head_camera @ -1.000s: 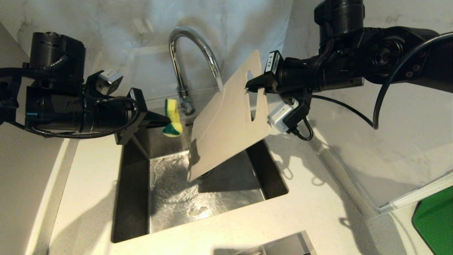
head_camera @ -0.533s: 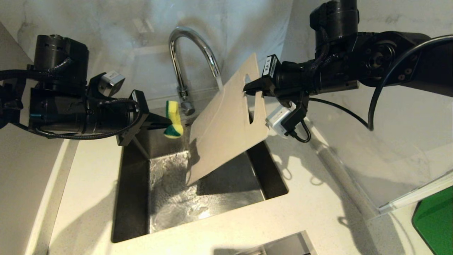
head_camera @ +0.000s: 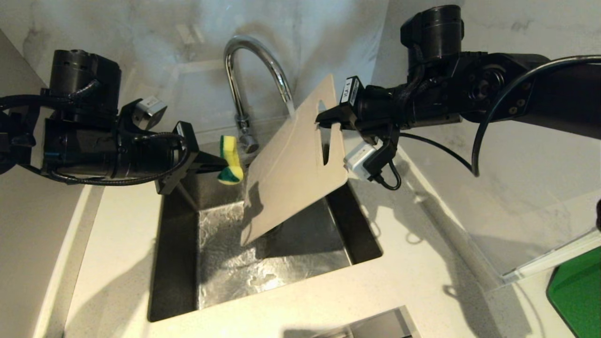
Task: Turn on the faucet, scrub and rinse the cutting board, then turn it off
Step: Scrub the cutting board underwater
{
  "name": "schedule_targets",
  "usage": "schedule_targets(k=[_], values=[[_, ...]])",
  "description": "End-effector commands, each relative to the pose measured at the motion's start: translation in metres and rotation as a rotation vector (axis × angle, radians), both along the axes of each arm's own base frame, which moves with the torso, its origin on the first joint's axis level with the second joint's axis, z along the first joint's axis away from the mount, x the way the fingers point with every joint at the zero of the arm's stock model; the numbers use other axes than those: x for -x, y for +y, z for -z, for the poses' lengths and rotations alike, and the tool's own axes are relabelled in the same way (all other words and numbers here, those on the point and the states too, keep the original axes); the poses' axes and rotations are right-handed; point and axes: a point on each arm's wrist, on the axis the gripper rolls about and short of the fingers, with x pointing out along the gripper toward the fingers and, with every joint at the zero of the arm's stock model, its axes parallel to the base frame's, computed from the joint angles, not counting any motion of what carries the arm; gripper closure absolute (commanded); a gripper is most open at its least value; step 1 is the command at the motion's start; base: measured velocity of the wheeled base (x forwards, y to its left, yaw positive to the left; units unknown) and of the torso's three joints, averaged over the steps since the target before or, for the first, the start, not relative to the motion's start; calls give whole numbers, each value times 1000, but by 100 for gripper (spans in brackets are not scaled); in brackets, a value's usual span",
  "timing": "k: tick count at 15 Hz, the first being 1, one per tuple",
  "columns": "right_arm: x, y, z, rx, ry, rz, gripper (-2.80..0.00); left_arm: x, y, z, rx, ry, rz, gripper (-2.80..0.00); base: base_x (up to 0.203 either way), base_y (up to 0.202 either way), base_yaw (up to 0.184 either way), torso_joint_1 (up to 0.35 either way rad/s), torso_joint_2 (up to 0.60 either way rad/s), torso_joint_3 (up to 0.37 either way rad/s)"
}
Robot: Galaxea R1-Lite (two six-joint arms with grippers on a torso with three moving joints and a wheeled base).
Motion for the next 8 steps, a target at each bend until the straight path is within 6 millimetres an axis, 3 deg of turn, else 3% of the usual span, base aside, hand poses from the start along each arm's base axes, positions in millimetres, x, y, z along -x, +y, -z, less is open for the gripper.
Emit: schedule_targets(k=[1,8], values=[[-4,4,4,5,-8,-13,0,-1,0,1,3,5,0,0,0,0,0,0,0,0],[-1,3,5,9,0,-13,0,-1,0,0,4,4,-1,0,0,0,0,0,0,0]])
